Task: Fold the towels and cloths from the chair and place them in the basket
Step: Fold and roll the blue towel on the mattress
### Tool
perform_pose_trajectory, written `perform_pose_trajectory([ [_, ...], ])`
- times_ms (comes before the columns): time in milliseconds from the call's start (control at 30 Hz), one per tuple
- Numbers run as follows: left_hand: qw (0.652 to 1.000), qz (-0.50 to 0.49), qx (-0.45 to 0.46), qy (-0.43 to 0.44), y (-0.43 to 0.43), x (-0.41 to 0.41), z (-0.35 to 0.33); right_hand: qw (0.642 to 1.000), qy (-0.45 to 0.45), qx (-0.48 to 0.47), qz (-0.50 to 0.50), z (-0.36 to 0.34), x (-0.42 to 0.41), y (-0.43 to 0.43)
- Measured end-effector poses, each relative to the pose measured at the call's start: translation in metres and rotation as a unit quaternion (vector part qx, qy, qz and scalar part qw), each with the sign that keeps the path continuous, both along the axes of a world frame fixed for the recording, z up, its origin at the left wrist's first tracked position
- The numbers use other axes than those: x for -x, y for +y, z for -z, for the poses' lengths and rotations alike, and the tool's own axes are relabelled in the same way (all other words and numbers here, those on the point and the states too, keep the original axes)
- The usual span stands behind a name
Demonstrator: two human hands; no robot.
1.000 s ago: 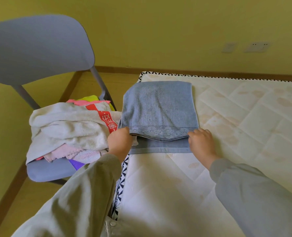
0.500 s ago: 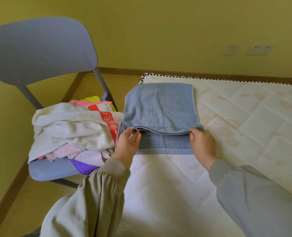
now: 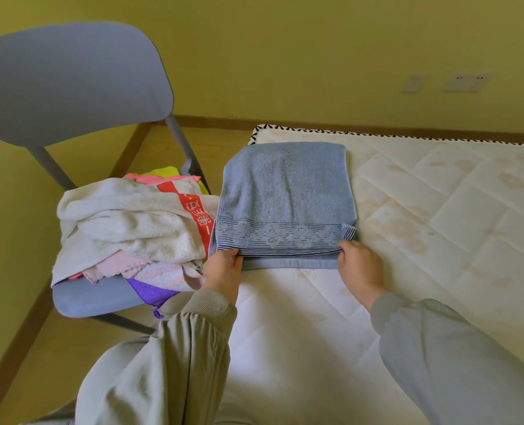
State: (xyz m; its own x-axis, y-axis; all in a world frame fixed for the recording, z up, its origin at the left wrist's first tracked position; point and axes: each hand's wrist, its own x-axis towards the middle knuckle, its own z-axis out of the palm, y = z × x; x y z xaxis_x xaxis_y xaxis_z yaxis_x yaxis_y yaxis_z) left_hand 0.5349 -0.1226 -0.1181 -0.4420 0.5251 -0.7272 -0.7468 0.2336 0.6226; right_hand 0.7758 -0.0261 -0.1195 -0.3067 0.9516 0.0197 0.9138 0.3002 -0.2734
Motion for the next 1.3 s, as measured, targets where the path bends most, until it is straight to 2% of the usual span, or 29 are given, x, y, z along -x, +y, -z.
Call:
perform_pose_trajectory([
  [33, 1.0, -0.012, -0.008, 0.027, -0.003, -0.003, -0.006, 0.999, 0.042, 0.018, 0.028, 0.001, -0.001, -0.003],
  [100, 0.999, -0.035, 0.001, 0.016, -0.006, 0.0, 0.001, 0.977, 0.17, 0.053, 0.118, 0.001, 0.002, -0.006],
  [200, 0.995, -0.094, 0.029, 0.011, 0.001, 0.003, -0.004, 0.909, 0.325, 0.098, 0.241, -0.005, 0.012, -0.001],
  [267, 0.995, -0.101, 0.017, -0.011, 0.001, 0.005, -0.009, 0.871, 0.363, 0.122, 0.308, -0.009, 0.014, 0.007],
  [333, 0.998, -0.054, 0.04, 0.017, -0.001, 0.006, -0.014, 0.857, 0.354, 0.131, 0.351, -0.007, 0.011, 0.015],
  [433, 0.988, -0.148, 0.021, 0.026, -0.002, 0.005, -0.02, 0.854, 0.364, 0.066, 0.365, -0.009, 0.012, 0.017],
  [533, 0.976, -0.176, 0.032, 0.123, -0.007, 0.001, -0.031, 0.879, 0.339, 0.049, 0.332, -0.013, 0.013, 0.014],
  [600, 0.969, -0.135, 0.074, 0.193, -0.016, -0.002, -0.028, 0.915, 0.248, 0.104, 0.3, -0.007, 0.005, 0.01],
  [667, 0.962, -0.082, 0.115, 0.232, -0.027, -0.004, -0.017, 0.926, 0.184, 0.149, 0.293, 0.002, -0.005, 0.008],
  [767, 0.952, -0.014, 0.16, 0.262, -0.035, -0.003, -0.002, 0.926, 0.175, 0.149, 0.3, 0.011, -0.009, 0.01],
  [867, 0.907, 0.065, 0.23, 0.347, -0.035, 0.002, 0.002, 0.919, 0.195, 0.135, 0.314, 0.018, -0.01, 0.016],
  [933, 0.886, 0.072, 0.252, 0.382, -0.036, 0.004, 0.002, 0.912, 0.21, 0.158, 0.316, 0.02, -0.012, 0.019],
  [1000, 0.9, 0.072, 0.225, 0.367, -0.035, 0.003, -0.001, 0.903, 0.223, 0.197, 0.311, 0.015, -0.013, 0.02],
  [1067, 0.929, 0.059, 0.188, 0.313, -0.033, 0.002, -0.001, 0.892, 0.234, 0.242, 0.302, 0.01, -0.013, 0.023],
  [1133, 0.934, 0.057, 0.188, 0.299, -0.03, 0.001, -0.006, 0.882, 0.24, 0.269, 0.302, 0.002, -0.012, 0.025],
  [1233, 0.923, 0.057, 0.179, 0.336, -0.019, 0.001, -0.024, 0.891, 0.242, 0.239, 0.301, -0.02, 0.003, 0.03],
  [1300, 0.941, 0.054, 0.12, 0.312, -0.005, 0.002, -0.047, 0.886, 0.292, 0.201, 0.299, -0.046, 0.021, 0.036],
])
